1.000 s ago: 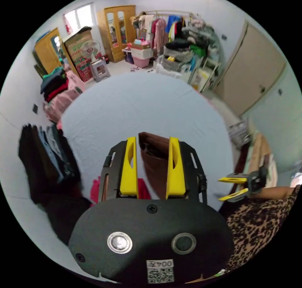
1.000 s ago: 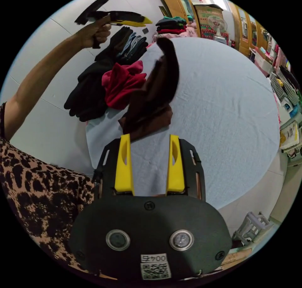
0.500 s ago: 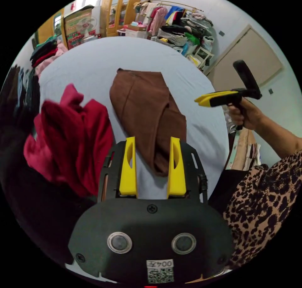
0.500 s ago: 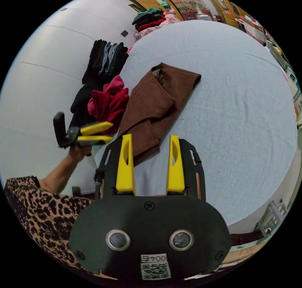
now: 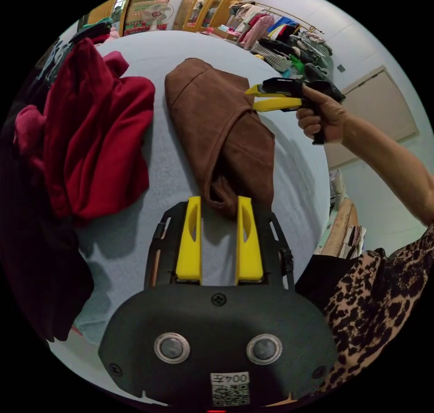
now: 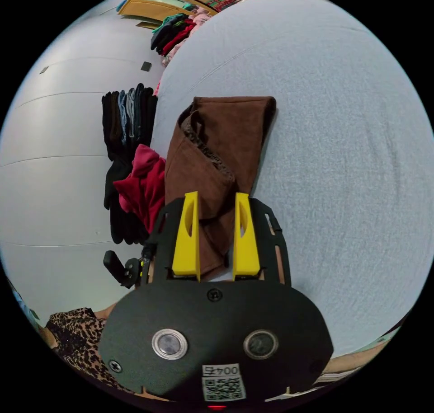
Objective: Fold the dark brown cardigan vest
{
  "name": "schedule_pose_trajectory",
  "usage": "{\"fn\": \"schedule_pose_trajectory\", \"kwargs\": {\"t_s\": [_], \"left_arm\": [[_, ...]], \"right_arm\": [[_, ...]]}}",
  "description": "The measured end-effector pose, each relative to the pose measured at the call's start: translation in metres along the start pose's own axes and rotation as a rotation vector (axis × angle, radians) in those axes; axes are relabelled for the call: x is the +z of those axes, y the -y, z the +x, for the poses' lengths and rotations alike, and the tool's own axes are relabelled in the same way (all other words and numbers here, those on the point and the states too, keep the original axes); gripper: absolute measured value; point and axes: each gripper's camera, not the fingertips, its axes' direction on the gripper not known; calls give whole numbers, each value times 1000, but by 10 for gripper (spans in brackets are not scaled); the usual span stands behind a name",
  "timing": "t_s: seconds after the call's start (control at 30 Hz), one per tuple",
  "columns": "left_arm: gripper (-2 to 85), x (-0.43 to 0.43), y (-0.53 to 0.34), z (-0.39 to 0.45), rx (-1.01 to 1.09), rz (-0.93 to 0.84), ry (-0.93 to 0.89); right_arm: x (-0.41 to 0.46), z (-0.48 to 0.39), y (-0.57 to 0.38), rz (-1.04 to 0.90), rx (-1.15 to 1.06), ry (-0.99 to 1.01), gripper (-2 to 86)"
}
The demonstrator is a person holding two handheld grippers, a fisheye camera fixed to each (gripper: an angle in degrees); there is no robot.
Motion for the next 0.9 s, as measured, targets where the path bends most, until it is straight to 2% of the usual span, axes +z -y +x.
{"fn": "schedule_pose_trajectory", "kwargs": {"t_s": [0.1,0.2,0.3,0.43,0.57,0.73,0.9], "left_arm": [[61,-13,5,25,38,22,72],[40,-43,6,46,47,68,147],[32,-97,4,63,69,143,181],[29,-204,-4,102,202,297,226],[28,-332,-20,161,355,459,149],[26,-451,-50,227,562,500,-10],[28,-527,-59,276,725,517,-33]], "right_arm": [[-6,-7,-7,-18,-15,0,47],[-32,-26,-22,51,-63,-9,39],[-81,-59,-49,152,-183,-18,37],[-169,-113,-107,306,-439,21,34],[-254,-157,-187,456,-614,110,33],[-331,-184,-281,586,-736,235,33],[-369,-203,-329,659,-734,183,33]]}}
